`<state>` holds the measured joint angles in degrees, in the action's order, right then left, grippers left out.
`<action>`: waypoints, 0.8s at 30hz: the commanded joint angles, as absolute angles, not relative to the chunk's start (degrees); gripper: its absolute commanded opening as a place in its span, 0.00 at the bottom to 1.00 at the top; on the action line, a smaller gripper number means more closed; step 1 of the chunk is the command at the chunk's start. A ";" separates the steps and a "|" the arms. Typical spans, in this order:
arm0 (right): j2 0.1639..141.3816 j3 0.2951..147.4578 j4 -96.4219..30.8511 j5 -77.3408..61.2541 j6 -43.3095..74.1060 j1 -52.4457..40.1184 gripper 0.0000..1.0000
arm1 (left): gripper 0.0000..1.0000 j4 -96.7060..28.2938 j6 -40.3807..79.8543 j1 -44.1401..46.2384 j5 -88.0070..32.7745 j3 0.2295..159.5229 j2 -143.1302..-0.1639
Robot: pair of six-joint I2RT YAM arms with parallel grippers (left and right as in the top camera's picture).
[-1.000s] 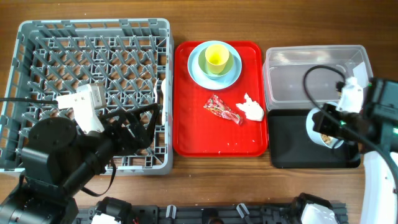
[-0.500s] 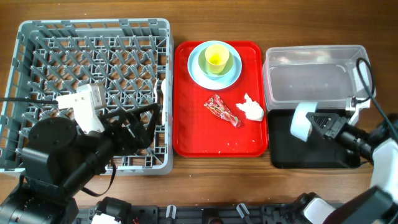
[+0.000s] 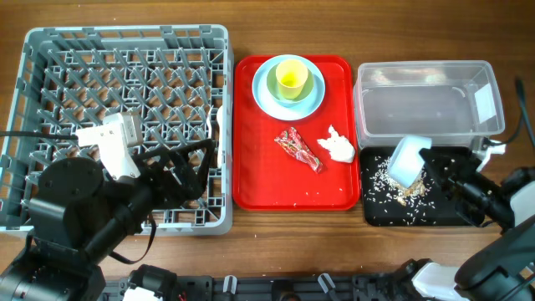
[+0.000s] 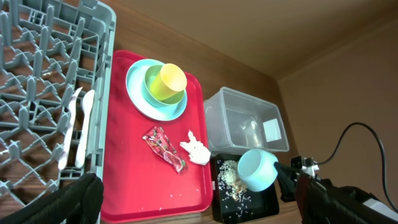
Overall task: Sort waste into correct bins and load items into the dishwasher rack
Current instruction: 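Carry the bowl over the black tray and tip the food out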
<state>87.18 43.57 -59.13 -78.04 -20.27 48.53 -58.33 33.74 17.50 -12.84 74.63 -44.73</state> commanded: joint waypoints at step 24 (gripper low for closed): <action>87.42 43.44 -74.74 -91.53 -18.06 54.52 0.04 | 1.00 -58.17 33.47 17.19 -12.12 74.70 -44.62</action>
<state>87.18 43.48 -73.14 -89.30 -16.60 54.33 -58.33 33.74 17.50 -12.84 74.63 -44.73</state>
